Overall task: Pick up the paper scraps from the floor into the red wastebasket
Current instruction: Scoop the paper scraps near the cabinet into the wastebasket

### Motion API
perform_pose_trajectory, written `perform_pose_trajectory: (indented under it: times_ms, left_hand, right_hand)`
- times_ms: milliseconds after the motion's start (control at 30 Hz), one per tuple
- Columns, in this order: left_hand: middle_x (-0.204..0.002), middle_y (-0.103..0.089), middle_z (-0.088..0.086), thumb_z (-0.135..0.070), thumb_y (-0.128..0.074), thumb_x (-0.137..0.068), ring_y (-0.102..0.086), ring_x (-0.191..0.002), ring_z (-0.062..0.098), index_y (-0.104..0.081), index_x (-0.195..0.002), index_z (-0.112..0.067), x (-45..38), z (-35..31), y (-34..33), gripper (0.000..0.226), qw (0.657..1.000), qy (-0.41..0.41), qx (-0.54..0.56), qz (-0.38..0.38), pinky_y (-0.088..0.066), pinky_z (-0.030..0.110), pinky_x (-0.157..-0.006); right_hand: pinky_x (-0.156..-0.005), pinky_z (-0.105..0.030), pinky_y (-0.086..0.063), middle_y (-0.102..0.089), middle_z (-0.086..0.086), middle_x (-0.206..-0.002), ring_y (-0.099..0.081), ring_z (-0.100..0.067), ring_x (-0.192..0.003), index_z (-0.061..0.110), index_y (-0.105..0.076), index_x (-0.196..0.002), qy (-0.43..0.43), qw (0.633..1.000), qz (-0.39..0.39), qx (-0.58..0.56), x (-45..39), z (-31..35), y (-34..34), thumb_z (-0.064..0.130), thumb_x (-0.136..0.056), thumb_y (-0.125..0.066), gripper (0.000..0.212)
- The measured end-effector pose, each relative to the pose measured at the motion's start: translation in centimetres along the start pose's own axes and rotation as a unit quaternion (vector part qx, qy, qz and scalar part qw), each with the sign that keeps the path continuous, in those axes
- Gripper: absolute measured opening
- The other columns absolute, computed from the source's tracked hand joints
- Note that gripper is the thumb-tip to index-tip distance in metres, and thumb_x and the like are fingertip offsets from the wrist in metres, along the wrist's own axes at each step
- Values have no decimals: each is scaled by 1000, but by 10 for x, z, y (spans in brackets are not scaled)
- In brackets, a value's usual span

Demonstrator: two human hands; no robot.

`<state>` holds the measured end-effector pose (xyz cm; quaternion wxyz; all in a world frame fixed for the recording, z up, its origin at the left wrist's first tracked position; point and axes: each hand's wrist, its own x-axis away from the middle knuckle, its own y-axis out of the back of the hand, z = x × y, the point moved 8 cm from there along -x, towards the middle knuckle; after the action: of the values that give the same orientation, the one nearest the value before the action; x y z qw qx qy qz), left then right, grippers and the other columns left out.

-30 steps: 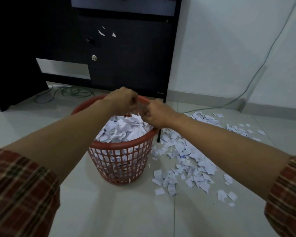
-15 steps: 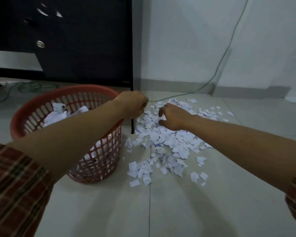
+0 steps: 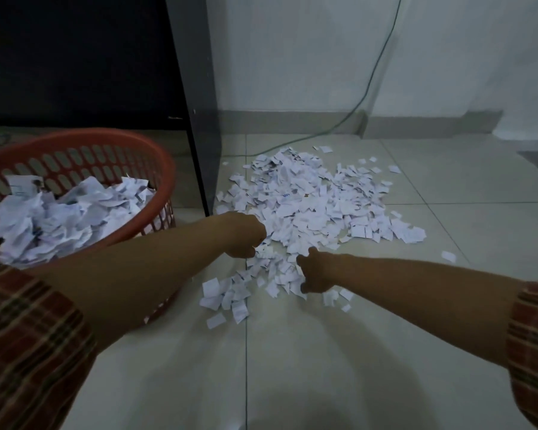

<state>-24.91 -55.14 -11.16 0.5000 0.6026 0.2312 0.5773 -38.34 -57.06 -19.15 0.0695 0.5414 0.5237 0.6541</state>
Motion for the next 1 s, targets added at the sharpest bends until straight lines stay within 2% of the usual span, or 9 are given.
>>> perform_pose_trajectory:
  times_ms: [233, 333, 400, 500, 600, 733, 833, 900, 1000]
  left_hand:
    - [-122, -55, 11, -30, -51, -97, -58, -105, 26, -56, -123, -12, -21, -6, -26, 33, 999, -5, 1, 41, -48, 35, -83]
    - [-120, -58, 11, -28, -52, -95, -56, -94, 22, -59, -121, -10, -27, -4, -43, 31, 998, -3, -7, 59, -46, 32, -77]
    - [-120, -59, 10, -28, -53, -95, -56, -92, 21, -60, -121, -11, -27, -2, -51, 32, 998, 3, -8, 68, -46, 31, -77]
    - [-123, -57, 8, -29, -52, -96, -58, -106, 23, -56, -126, -13, -26, 2, -61, 34, 996, 14, 2, 85, -48, 33, -84]
    - [-123, -58, 8, -32, -53, -95, -59, -107, 23, -55, -127, -14, -27, 9, -69, 36, 995, 25, 10, 95, -50, 34, -86]
    - [-127, -55, 8, -34, -53, -96, -57, -111, 24, -52, -131, -15, -27, 15, -80, 40, 992, 35, 11, 119, -50, 36, -91]
    - [-128, -54, 8, -34, -53, -96, -56, -112, 24, -53, -131, -14, -26, 18, -85, 41, 991, 43, 10, 130, -49, 36, -92]
    - [-127, -54, 8, -34, -53, -96, -56, -111, 24, -52, -130, -15, -25, 21, -87, 40, 989, 50, 19, 134, -50, 36, -92]
    - [-124, -55, 8, -31, -52, -96, -57, -107, 23, -54, -128, -15, -23, 24, -86, 36, 987, 71, 57, 135, -50, 34, -89]
  right_hand:
    - [-107, -44, -38, 18, -26, -155, -38, -44, -134, 25, 20, -151, -46, 986, 7, -161, -24, -17, -61, 59, -80, -67, 117]
    - [-111, -48, -33, 27, -23, -154, -29, -47, -139, 32, 25, -148, -67, 969, 0, -237, -39, -19, -62, 65, -74, -69, 124]
    - [-113, -50, -30, 26, -23, -154, -25, -47, -140, 34, 26, -147, -76, 960, -16, -270, -48, -16, -53, 67, -71, -71, 127]
    - [-113, -50, -28, 16, -24, -156, -22, -47, -141, 39, 26, -146, -73, 951, -43, -297, -66, -3, -41, 72, -67, -70, 129]
    - [-112, -55, -27, 14, -23, -156, -18, -50, -140, 47, 23, -145, -30, 953, -70, -294, -80, 16, -29, 76, -61, -70, 129]
    - [-111, -58, -26, 13, -19, -157, -9, -54, -140, 54, 12, -146, 38, 969, -84, -229, -92, 45, -21, 77, -62, -68, 118]
    - [-109, -51, -32, 0, -19, -156, -18, -49, -137, 46, -9, -151, 57, 978, -101, -174, -94, 54, -24, 72, -71, -65, 100]
    - [-107, -47, -37, -13, -17, -151, -28, -44, -132, 37, -30, -147, 64, 971, -126, -192, -91, 54, -23, 62, -79, -66, 81]
    - [-91, -36, -47, -39, -16, -125, -52, -35, -109, 23, -54, -132, 90, 957, -174, -213, -84, 47, -17, 37, -89, -65, 46]
